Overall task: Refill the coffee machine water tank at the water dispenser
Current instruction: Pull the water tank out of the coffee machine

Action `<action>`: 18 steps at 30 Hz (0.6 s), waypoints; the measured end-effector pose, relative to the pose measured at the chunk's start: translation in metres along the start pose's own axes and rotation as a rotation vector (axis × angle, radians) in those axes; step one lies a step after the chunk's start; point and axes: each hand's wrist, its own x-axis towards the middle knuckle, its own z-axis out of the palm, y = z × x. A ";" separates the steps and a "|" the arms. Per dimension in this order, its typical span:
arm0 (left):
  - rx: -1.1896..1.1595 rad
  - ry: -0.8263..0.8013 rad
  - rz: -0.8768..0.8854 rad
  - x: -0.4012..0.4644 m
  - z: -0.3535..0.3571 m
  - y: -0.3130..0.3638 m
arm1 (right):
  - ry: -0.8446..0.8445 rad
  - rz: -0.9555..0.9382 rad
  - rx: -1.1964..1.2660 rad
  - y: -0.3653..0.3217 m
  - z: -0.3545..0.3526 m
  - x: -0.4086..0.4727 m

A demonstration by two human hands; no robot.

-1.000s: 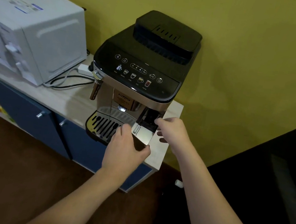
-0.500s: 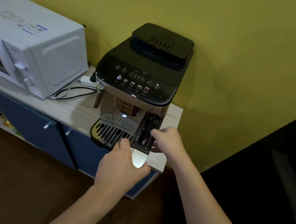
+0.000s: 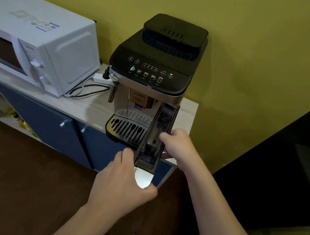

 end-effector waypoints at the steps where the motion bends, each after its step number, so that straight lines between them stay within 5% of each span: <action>1: 0.001 -0.008 0.012 -0.005 0.000 0.002 | -0.002 0.007 0.005 0.004 -0.003 -0.004; 18: -0.073 -0.023 0.216 0.058 0.042 0.069 | 0.180 -0.006 0.099 0.003 -0.104 0.030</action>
